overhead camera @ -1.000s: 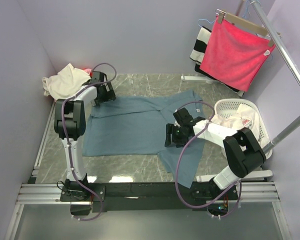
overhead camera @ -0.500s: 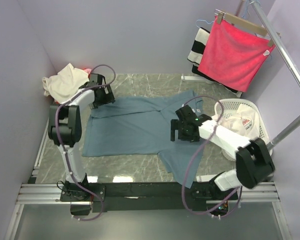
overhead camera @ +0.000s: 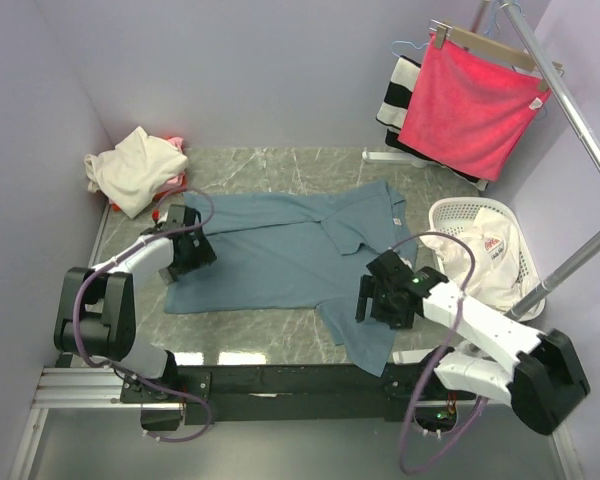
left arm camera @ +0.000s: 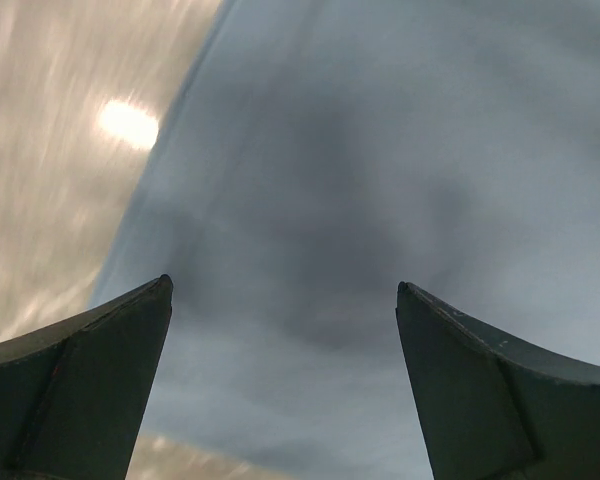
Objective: Fold and stack the t-shirts
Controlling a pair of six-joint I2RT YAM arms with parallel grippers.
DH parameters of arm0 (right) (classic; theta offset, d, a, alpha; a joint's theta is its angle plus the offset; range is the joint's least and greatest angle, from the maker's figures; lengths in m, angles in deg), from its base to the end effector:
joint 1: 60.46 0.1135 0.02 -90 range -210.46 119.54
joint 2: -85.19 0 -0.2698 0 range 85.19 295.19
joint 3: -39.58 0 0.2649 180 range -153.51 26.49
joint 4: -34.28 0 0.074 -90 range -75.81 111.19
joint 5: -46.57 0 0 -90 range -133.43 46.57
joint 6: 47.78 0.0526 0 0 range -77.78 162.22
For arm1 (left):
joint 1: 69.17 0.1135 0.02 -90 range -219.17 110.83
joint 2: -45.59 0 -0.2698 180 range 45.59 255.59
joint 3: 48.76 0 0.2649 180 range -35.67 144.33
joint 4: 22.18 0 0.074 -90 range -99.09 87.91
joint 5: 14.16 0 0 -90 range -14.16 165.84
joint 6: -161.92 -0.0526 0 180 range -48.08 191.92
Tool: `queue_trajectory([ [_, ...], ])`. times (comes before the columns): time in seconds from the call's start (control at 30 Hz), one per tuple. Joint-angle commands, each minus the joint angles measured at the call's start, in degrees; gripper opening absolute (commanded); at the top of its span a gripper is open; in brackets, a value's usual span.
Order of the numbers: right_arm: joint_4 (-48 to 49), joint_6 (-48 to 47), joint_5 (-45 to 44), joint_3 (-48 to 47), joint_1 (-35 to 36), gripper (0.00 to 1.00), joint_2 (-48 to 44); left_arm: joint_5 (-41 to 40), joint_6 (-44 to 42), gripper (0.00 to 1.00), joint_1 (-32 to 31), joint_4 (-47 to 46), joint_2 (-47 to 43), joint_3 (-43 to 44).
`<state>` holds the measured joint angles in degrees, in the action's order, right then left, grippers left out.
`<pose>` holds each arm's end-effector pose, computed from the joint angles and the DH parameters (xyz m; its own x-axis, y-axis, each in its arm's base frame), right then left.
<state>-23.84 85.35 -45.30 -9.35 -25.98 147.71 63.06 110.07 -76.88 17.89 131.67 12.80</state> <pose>0.1598 0.1077 0.1704 -0.9523 0.1749 -0.2502 0.1283 0.9730 0.1919 0.2952 -0.0282 0.1596 -0.7266 -0.5095 -0.4609 -0.5240 0.8449 -0.1079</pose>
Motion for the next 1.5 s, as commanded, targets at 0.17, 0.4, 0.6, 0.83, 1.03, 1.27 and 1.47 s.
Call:
queue_trajectory([
  [0.17,-14.28,13.98,-5.43,2.7,3.05,0.89,-14.88,-7.0,11.67,0.99,0.23,5.09,-8.21,-6.01],
  [0.4,-18.77,19.09,-5.78,4.02,5.34,0.9,-18.23,-9.11,16.07,0.99,2.07,6.94,-12.42,-9.44],
  [0.6,-19.83,21.11,-5.07,3.84,6.12,0.91,-15.94,-1.83,16.34,1.0,6.47,2.91,-10.6,-14.27],
  [0.83,-20.27,22.61,-6.13,2.97,6.83,0.92,-13.57,2.48,15.2,0.99,7.53,-1.31,-6.19,-15.68],
  [1.03,-13.0,21.11,-3.85,4.27,6.92,0.89,-8.47,4.6,14.06,0.99,7.53,-2.37,-6.54,-16.65],
  [1.27,-7.17,19.97,-10.32,3.94,7.01,0.84,-4.34,4.25,13.27,0.98,7.53,-1.76,-10.49,-16.3],
  [1.47,-4.27,18.65,-13.07,2.43,7.09,0.83,-2.05,4.78,12.83,0.99,7.53,-2.46,-10.15,-16.39],
])
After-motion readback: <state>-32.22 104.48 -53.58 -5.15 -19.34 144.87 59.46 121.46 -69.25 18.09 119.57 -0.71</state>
